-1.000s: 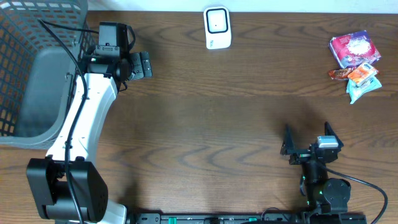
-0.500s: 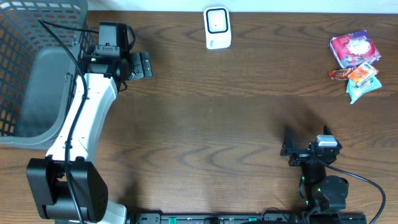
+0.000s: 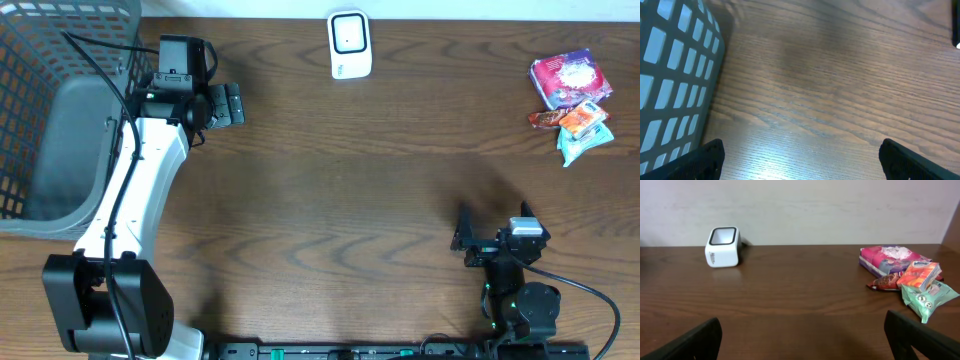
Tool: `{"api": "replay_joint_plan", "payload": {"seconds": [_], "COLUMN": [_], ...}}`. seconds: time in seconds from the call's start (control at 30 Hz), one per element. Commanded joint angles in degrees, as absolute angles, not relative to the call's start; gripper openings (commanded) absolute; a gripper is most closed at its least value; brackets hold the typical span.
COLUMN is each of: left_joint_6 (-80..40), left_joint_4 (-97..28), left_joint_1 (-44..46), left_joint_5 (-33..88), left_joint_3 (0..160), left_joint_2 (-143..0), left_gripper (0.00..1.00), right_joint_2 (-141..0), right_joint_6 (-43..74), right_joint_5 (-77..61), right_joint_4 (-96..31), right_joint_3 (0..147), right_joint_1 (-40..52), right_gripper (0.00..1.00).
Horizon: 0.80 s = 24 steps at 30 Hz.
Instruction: Scan the item barcode
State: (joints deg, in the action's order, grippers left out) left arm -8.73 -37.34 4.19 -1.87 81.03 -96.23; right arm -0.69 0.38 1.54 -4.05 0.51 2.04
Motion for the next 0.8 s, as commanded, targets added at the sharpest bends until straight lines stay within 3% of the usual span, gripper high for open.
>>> {"api": "replay_joint_plan", "payload": {"seconds": [0.0, 0.77], "left_joint_6": [-8.21, -8.21], "left_joint_4": [-37.47, -37.47], "left_joint_1": [3.92, 3.92], "left_joint_5": [-2.42, -2.42], "left_joint_3": [80.84, 80.86], "left_joint_2": [-96.62, -96.62], "left_gripper": [0.98, 0.98], "right_joint_2": [-0.27, -0.27], "right_joint_6": [-0.03, 0.82], "right_joint_5": [1.85, 0.3], "right_joint_4": [-4.29, -4.43], "right_joint_3": [0.32, 0.3], "right_joint_1": [2.2, -2.17], "right_gripper": [0.99, 0.99]}}
